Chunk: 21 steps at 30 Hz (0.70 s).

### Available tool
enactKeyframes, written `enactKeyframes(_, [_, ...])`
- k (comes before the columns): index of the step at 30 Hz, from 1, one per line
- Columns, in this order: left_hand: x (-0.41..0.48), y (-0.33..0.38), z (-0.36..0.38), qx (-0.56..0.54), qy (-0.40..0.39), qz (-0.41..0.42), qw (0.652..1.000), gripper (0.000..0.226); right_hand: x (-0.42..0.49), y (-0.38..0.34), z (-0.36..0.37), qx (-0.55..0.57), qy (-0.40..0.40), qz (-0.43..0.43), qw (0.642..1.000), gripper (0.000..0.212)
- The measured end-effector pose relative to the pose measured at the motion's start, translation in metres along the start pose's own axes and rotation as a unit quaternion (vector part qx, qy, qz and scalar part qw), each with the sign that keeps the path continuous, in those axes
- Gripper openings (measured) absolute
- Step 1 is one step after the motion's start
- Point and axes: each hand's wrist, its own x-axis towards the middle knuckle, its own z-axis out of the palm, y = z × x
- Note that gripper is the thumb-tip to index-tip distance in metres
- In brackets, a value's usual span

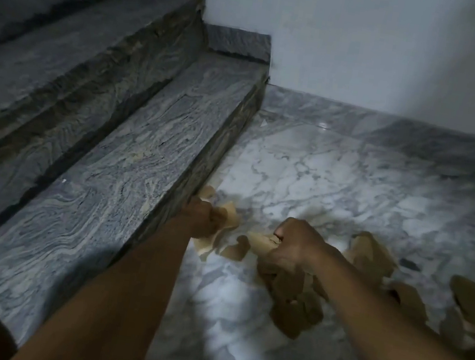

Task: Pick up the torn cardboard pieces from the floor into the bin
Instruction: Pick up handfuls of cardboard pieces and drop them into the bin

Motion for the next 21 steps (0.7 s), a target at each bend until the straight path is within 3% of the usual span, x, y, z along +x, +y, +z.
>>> enactKeyframes(5, [0.063,-0.021,0.007,-0.05,0.018,0.033,0.998,0.062,0.047,-0.018,0.05,0.0,-0.007,0.018,1.0,0.041])
enactKeyframes(7, [0.107,-0.034,0.018,-0.043,0.016,0.035,0.998,0.049,0.071,-0.021,0.068,0.023,-0.005,0.015,1.0,0.037])
enactKeyframes(8, [0.131,-0.042,0.027,-0.042,0.011,0.032,0.999,0.044,0.077,-0.023,0.076,0.024,0.001,0.016,1.0,0.046])
enactKeyframes(10, [0.14,-0.043,0.034,-0.033,0.005,0.034,0.999,0.062,0.088,-0.025,0.095,0.014,0.007,0.029,0.999,0.057])
enactKeyframes(13, [0.17,-0.064,0.061,-0.045,-0.007,0.027,0.999,0.089,0.104,-0.028,0.119,0.002,0.027,0.042,0.999,0.034])
enactKeyframes(18, [0.175,-0.06,0.065,-0.04,0.012,0.022,0.999,0.099,0.113,-0.024,0.128,0.055,0.042,0.065,0.995,0.065])
enactKeyframes(21, [0.16,-0.046,0.057,-0.088,0.026,0.012,0.996,0.083,0.107,-0.028,0.128,0.02,0.043,0.066,0.997,0.037])
